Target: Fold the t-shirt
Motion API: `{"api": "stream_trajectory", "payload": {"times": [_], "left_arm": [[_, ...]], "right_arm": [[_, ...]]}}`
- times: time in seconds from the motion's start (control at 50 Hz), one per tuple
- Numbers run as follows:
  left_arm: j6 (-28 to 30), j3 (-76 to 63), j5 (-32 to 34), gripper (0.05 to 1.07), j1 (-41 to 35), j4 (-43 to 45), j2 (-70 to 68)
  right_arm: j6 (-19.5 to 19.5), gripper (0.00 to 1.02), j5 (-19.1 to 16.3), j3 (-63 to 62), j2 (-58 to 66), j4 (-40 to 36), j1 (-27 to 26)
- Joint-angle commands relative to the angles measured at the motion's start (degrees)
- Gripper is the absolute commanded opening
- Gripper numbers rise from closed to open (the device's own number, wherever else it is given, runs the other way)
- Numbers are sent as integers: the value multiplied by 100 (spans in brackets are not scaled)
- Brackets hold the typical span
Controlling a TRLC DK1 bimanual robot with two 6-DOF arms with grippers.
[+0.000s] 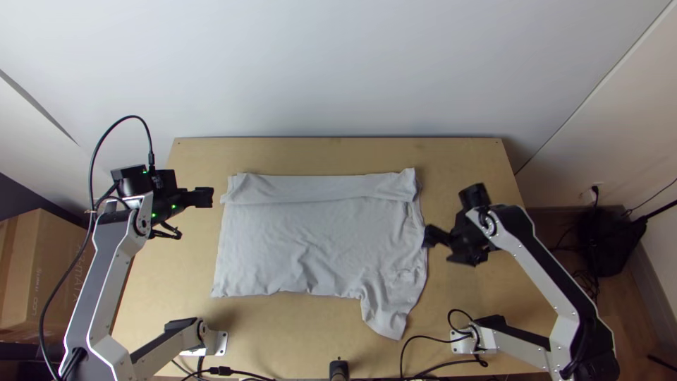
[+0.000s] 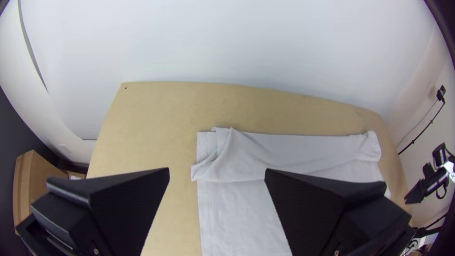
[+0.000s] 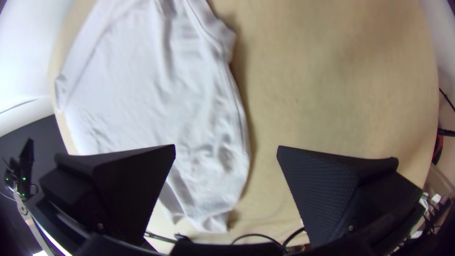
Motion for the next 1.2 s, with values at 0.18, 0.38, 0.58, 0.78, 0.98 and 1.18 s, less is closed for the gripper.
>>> {"api": "stream_trajectory", "payload": {"times": [0.18,0.38,0.58,0.78,0.98,1.18], "left_arm": [[185,128,93,102,18,-364,-408],[238,110,84,102,44,-531,-575],[300,40,84,102,88,-628,-654],[827,-74,84,102,88,-901,-734],[3358,-540,5,102,71,-2403,-1059],[5222,-1164,-830,101,88,-3142,-1147]], "right_arm": [[188,81,-163,-1337,-253,-261,1093],[276,80,-550,-1539,28,29,1559],[329,80,-778,-1566,494,539,1928],[399,56,-796,-1557,749,970,2412],[390,2,-567,-1566,494,1268,2509],[337,3,-559,-1460,266,1260,2280]]}}
